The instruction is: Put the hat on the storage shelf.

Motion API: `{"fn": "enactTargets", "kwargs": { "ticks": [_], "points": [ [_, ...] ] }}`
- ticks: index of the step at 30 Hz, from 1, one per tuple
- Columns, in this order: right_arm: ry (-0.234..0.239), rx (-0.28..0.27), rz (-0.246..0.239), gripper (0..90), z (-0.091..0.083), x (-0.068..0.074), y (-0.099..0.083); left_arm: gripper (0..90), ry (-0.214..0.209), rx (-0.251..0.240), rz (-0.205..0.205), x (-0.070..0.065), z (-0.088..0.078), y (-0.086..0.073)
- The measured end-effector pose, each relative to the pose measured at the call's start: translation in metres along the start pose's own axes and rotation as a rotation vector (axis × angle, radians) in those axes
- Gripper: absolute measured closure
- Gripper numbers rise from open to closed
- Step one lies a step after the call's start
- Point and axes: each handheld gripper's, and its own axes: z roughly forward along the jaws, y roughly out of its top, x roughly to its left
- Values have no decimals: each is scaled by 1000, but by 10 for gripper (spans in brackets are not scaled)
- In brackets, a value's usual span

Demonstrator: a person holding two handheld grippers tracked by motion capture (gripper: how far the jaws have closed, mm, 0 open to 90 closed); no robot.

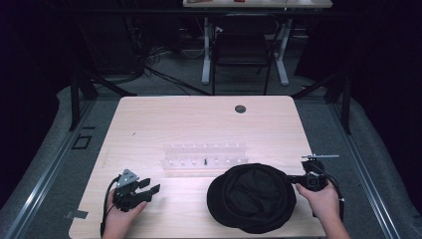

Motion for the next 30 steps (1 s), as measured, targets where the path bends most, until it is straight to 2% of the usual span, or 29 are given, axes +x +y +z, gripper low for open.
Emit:
{"fn": "enactTargets", "kwargs": {
  "ticks": [4,12,16,22,25,30],
  "points": [
    [-8,17,-2,864,0,0,8,506,1,-1,1,0,0,0],
    [-45,81,-42,809,-4,7,14,506,3,0,3,0,0,0],
    [-56,120,-36,772,-6,8,16,506,1,0,3,-1,0,0],
    [-60,155,-22,766,-13,8,17,506,-1,2,5,-1,0,0],
    [-69,197,-24,768,-18,9,19,506,-1,2,5,-1,0,0],
    [-72,228,-13,774,-21,10,20,506,-2,3,4,-1,0,0]
  ]
}}
